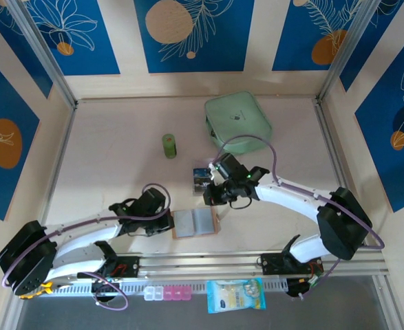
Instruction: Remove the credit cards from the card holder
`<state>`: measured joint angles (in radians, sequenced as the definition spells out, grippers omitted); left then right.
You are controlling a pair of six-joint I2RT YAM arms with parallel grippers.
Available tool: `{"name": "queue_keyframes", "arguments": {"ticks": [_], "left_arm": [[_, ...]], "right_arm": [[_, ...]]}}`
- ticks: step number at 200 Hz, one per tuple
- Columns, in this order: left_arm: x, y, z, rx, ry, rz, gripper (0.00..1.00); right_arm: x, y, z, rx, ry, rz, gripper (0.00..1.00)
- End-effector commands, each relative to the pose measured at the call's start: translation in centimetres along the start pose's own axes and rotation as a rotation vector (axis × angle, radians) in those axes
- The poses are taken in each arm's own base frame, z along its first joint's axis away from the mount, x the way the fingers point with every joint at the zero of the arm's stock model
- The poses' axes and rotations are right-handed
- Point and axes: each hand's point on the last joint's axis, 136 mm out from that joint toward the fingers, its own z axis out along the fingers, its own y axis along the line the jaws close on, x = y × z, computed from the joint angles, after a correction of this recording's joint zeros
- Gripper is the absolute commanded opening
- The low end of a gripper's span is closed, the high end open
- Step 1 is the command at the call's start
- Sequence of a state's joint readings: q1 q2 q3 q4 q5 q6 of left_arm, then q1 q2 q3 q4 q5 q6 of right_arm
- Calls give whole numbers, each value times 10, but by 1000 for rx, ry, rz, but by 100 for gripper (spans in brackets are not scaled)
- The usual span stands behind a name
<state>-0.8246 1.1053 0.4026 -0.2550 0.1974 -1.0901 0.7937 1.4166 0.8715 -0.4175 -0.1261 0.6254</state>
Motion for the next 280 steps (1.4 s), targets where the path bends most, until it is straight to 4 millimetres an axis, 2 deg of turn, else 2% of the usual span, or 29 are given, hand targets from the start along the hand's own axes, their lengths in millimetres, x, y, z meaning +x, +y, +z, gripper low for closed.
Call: {"name": "queue_keyframes", "arguments": {"ticks": [1, 26, 52, 75, 115, 209, 239, 280], "left_arm": [[0, 10, 2, -29, -3, 1, 2], [0, 11, 6, -33, 3, 0, 2], [0, 10, 9, -34, 8, -2, 2], [-1, 8, 10, -31, 9, 1, 2], [-1, 13, 10, -52, 8, 4, 2], [0, 17, 11, -61, 10, 4, 2], [0, 19, 11, -67, 10, 3, 2], [1, 19, 12, -69, 11, 5, 2]], "right_arm": [[9, 23, 2, -87, 19, 96, 9], [21, 28, 16, -103, 57, 127, 17], [26, 33, 27, -107, 72, 154, 21], [30, 38, 36, -104, 88, 152, 29], [36, 38, 57, -77, 147, 178, 33], [43, 41, 88, -44, 221, 188, 29], [49, 26, 88, 42, 237, 199, 28], [50, 7, 73, 140, 212, 196, 29]]}}
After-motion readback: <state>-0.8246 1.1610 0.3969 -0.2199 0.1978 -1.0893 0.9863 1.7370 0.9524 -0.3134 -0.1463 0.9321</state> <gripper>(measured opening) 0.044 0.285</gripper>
